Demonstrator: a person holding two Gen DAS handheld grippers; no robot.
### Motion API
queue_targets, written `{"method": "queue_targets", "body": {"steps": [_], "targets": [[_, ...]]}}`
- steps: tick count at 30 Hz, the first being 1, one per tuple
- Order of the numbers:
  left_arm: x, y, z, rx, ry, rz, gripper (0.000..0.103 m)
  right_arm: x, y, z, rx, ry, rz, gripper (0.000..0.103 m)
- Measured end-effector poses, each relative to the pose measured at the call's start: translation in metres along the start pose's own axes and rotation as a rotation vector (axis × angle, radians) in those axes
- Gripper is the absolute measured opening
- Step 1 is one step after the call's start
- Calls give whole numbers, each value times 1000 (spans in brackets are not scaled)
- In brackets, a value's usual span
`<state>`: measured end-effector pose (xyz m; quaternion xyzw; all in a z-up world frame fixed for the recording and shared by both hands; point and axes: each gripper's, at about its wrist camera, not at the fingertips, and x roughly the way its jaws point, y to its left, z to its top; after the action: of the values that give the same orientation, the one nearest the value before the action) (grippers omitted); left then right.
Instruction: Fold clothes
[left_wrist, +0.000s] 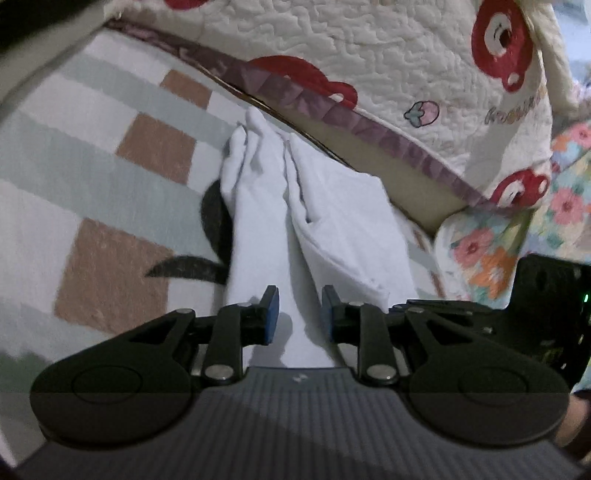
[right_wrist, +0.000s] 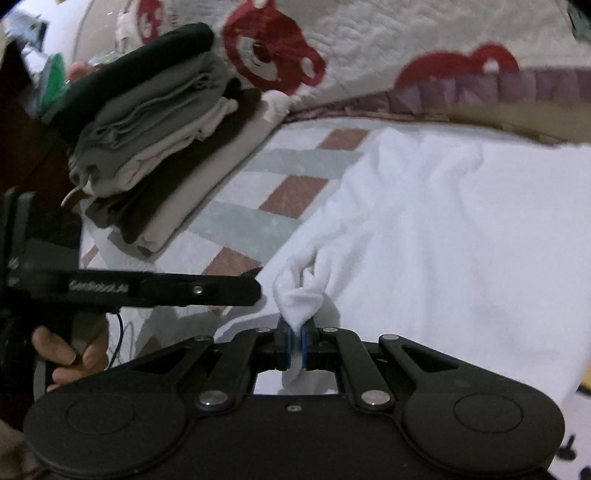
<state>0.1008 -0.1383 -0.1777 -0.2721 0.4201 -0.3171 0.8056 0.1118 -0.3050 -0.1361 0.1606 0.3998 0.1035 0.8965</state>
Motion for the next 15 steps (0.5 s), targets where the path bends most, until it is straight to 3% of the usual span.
{"method": "queue_targets", "body": {"steps": [3, 6, 7, 13, 15], "targets": [[4, 15, 1, -176, 1, -178, 33, 1, 8, 4, -62, -13, -9, 7], [6, 18, 0, -270, 3, -279, 39, 0, 18, 9, -122, -8, -7, 8], [6, 15, 0, -254, 8, -277, 41, -1, 21, 9, -115, -1, 3, 8], [15, -9, -4, -49, 33, -21, 47, -23, 26, -11, -125, 2, -82, 7], [19, -9, -7, -72, 47, -50, 47, -32, 27, -19, -130, 1, -117, 7]]}}
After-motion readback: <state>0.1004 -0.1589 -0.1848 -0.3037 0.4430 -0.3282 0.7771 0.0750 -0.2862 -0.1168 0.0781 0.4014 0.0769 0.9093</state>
